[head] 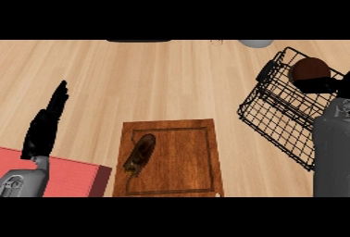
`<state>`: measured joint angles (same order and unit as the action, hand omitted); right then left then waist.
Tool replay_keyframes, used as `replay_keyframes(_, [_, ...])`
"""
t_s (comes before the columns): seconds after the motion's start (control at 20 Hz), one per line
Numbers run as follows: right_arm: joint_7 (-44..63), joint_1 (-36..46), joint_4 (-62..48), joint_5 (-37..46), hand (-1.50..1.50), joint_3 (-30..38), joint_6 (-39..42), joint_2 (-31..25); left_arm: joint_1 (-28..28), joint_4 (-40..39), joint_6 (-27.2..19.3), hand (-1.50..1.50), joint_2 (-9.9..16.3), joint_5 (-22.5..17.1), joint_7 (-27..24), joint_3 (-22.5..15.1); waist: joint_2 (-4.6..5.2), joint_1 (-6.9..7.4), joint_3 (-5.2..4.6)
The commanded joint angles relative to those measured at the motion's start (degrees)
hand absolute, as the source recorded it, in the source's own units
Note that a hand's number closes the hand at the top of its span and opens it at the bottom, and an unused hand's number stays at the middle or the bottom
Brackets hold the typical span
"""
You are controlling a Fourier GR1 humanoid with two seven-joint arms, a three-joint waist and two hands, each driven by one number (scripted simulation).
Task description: Pick the cupcake from the cutting board and place it in the tiered basket
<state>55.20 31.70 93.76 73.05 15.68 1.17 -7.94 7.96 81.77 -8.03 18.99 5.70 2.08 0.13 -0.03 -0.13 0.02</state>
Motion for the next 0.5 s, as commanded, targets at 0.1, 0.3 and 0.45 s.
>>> replay_keyframes(0.1, [1.2, -4.0, 11.2, 1.5, -1.5, -0.6, -3.9, 0.1, 3.0, -5.1, 3.1, 0.0, 2.0, -2.3, -2.6, 4.0, -0.05, -0.57, -0.06])
replay_keyframes(0.3, [7.2, -2.0, 19.7, 0.7, -1.5, 3.2, 5.7, -3.3, -0.6, 0.0, 2.8, 0.0, 0.7, -1.5, -0.9, 2.6, -0.25, -0.37, -0.06])
replay_keyframes(0.45, [12.1, -4.3, 29.5, -0.3, -1.5, 5.3, 10.4, -0.6, 0.6, 1.1, 2.7, 0.0, 1.9, -1.1, 2.9, 3.0, -0.54, -1.1, -0.05])
